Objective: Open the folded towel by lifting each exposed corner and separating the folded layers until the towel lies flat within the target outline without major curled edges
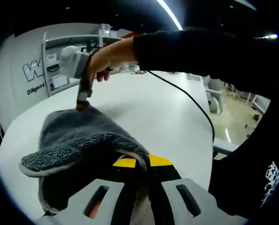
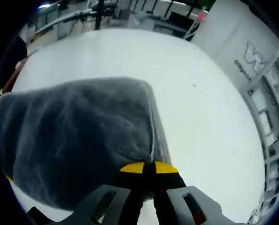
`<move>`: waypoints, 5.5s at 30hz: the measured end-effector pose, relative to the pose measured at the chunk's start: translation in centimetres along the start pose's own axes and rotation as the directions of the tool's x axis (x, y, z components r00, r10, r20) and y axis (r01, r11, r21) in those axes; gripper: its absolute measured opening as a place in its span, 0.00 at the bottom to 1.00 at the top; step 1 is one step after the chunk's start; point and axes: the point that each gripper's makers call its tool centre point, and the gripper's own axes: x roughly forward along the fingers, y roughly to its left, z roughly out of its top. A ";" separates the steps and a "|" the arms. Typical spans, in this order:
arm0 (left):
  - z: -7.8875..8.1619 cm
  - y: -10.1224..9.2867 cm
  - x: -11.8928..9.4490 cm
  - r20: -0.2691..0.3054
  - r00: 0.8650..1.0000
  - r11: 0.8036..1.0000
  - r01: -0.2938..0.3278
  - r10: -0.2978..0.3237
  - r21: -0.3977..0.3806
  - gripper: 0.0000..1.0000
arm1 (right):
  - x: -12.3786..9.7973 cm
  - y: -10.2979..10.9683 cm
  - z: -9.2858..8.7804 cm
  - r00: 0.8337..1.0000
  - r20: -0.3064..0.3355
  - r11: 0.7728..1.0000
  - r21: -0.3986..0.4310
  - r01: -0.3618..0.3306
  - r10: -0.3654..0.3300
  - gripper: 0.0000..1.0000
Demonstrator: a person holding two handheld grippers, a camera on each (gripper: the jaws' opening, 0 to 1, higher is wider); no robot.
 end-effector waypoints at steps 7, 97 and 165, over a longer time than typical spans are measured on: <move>0.3 -0.5 0.9 0.017 1.000 1.000 -0.007 0.007 -0.001 0.05 | 1.7 -1.9 1.7 1.000 0.005 1.000 -0.023 -0.007 0.007 0.00; -2.5 6.3 -7.9 0.228 0.945 0.744 -0.022 0.233 -0.668 0.48 | -3.3 1.0 14.5 0.952 0.301 0.985 -0.136 0.104 -0.059 0.90; 1.2 5.5 -6.3 0.272 0.933 0.886 -0.091 0.235 -0.454 0.04 | 2.9 6.4 12.9 0.988 -0.099 0.988 0.085 0.126 -0.117 0.35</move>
